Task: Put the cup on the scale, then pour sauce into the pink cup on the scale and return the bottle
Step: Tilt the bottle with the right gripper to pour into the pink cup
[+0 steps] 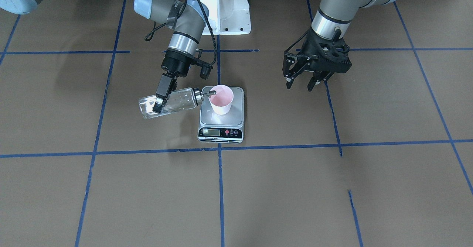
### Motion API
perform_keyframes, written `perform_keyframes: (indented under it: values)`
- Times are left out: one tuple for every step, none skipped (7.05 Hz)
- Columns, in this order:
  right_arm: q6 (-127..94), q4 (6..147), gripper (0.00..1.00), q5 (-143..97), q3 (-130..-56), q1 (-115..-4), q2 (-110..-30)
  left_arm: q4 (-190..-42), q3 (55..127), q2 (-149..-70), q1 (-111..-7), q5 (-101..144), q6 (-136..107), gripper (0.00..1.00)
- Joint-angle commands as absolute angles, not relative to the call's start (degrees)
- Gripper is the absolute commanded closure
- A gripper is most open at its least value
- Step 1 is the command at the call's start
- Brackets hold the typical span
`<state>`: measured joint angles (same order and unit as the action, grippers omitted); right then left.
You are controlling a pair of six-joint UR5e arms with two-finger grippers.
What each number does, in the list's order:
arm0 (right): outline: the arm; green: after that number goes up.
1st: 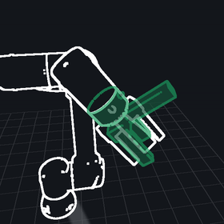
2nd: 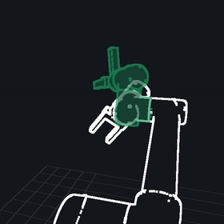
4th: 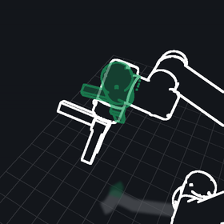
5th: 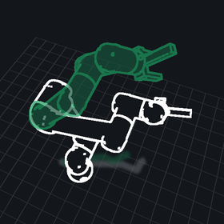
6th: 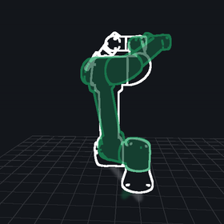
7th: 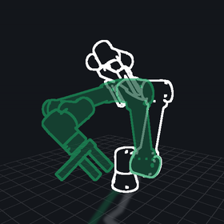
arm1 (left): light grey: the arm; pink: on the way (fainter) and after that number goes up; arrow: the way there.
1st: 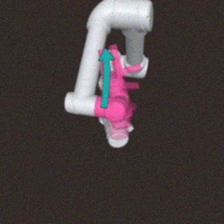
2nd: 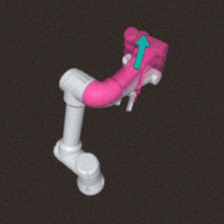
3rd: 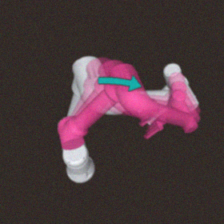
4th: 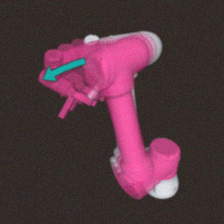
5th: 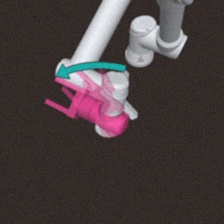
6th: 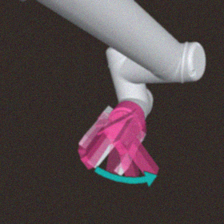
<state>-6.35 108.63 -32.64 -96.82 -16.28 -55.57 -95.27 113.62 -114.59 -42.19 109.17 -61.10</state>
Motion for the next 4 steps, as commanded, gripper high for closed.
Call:
perform_keyframes:
  values:
    - [-1.2, 108.6, 1.00, -29.4, -96.5, -16.3, -55.2, -95.4, 113.6, -113.9, -41.9, 109.2, -60.9, 0.33]
    - [-0.1, 108.6, 1.00, -29.0, -96.0, -16.4, -54.5, -95.4, 113.7, -113.9, -41.9, 109.2, -60.9, 0.33]
    - [2.3, 108.6, 1.00, -26.5, -94.4, -16.4, -54.4, -95.4, 113.7, -113.9, -41.9, 109.2, -60.8, 0.33]
    - [4.6, 108.6, 1.00, -25.8, -94.2, -16.4, -54.4, -95.4, 113.7, -113.8, -41.9, 109.2, -60.8, 0.33]
